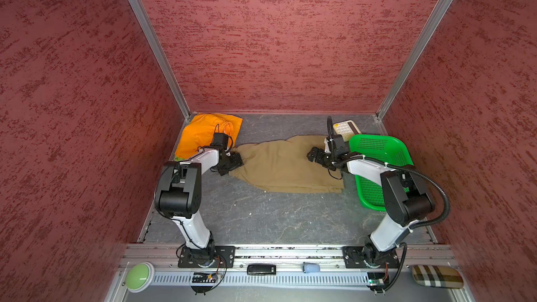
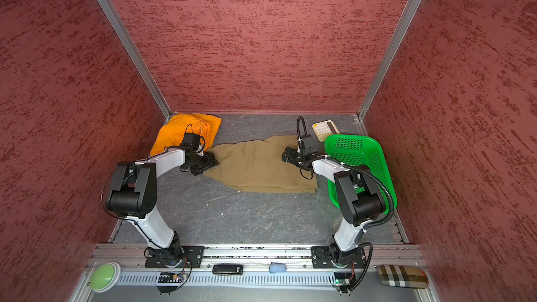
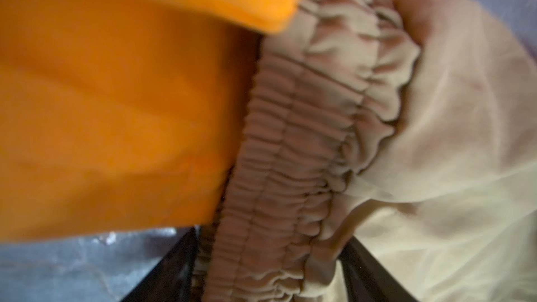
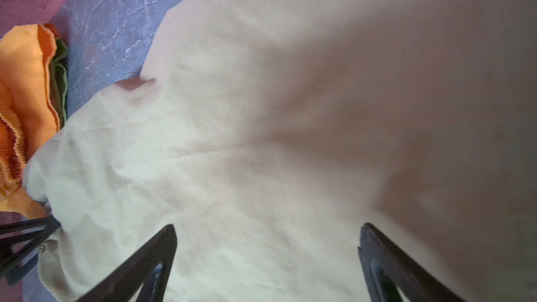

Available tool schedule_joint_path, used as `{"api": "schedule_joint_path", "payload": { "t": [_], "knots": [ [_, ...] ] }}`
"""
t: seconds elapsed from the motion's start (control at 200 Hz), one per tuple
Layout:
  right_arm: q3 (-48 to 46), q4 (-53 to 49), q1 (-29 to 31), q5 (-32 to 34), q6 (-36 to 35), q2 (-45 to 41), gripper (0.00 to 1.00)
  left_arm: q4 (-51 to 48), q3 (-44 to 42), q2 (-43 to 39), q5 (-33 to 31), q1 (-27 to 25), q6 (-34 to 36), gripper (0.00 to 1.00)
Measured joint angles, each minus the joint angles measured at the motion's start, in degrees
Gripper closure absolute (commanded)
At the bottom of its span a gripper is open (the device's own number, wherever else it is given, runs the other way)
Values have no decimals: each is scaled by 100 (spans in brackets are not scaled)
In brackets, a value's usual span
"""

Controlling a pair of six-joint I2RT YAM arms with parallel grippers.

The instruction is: Fold and stack the shorts

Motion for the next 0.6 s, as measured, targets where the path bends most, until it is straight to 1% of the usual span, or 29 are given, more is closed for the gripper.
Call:
{"api": "schedule_joint_path", "payload": {
  "t": [0.14, 0.235, 0.291, 0.431, 0.601],
  "knots": [
    [-66, 55, -33, -35, 2, 0, 1, -63, 138, 160, 44, -149, 98, 69],
    [-105, 55, -59, -39, 2, 0, 1, -166, 229, 247, 85, -323, 166, 83],
    [-116, 57, -76, -42, 2, 0, 1, -225, 280, 258, 96, -424, 177, 86],
    [-146, 61, -105, -57, 2, 0, 1, -385, 323, 256, 129, -549, 282, 100],
    [-173, 61, -111, -74, 2, -4, 1, -778, 490, 256, 96, -555, 411, 100]
  ]
}}
